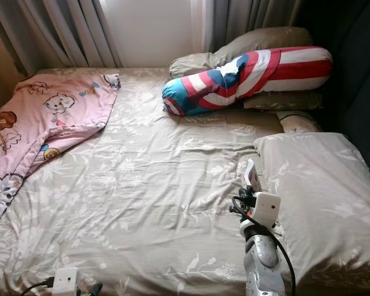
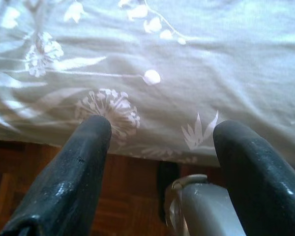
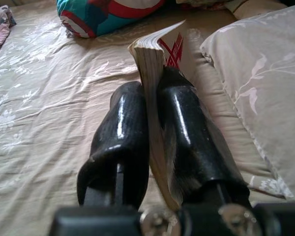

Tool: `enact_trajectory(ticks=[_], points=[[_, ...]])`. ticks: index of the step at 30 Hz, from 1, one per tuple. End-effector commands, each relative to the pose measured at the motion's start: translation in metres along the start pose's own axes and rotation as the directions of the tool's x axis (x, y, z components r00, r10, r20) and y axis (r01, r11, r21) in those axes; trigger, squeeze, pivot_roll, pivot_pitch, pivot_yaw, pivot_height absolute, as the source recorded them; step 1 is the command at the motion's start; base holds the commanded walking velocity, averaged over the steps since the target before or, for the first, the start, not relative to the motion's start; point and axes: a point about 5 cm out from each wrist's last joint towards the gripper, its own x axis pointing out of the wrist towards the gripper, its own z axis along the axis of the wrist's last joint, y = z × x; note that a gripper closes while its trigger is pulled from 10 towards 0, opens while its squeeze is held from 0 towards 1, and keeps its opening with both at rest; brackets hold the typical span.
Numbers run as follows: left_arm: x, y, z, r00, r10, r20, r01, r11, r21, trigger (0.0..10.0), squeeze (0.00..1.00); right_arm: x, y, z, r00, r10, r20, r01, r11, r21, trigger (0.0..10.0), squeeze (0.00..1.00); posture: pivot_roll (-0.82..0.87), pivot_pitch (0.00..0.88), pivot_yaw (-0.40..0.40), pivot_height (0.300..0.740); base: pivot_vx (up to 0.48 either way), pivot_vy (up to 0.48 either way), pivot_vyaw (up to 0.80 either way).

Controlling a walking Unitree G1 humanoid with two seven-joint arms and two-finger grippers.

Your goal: Clean up the room

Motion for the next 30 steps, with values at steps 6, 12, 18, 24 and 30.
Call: enact_trajectory(ticks=[6,12,18,24,30], points=[[-0.006,0.003,0.003,0.992,0.03,0.126,-0.026,0.999,-0.034,10.0,0.0,0.001,0.005,0.009,0.999,0.024,0.048,-0.024,1.0,0.001,10.0,0.0,-0.08,0.074,0.018,0.74,0.0,0.0,0.0],[0.0,-0.005,0.093,0.857,-0.027,0.515,0.021,1.0,0.018,10.0,0.0,0.001,0.006,0.009,0.998,0.034,0.048,-0.034,0.999,0.001,10.0,0.0,-0.08,0.061,0.022,0.74,0.0,0.0,0.0],[-0.009,-0.018,0.109,0.802,-0.057,0.594,0.045,0.998,0.035,10.0,0.0,0.001,0.006,0.01,0.998,0.035,0.053,-0.035,0.999,0.001,10.0,0.0,-0.1,0.048,0.025,0.74,0.0,0.0,0.0],[-0.018,-0.024,0.112,0.787,-0.073,0.613,0.063,0.997,0.038,10.0,0.0,0.001,0.004,0.013,0.997,0.037,0.063,-0.037,0.999,0.003,10.0,0.0,-0.1,0.033,0.019,0.74,0.0,0.0,0.0],[-0.019,-0.025,0.114,0.792,-0.073,0.606,0.065,0.997,0.035,10.0,0.0,0.002,0.01,0.015,0.996,0.053,0.076,-0.054,0.999,0.0,10.0,0.0,-0.1,0.026,0.015,0.74,0.0,0.0,0.0]])
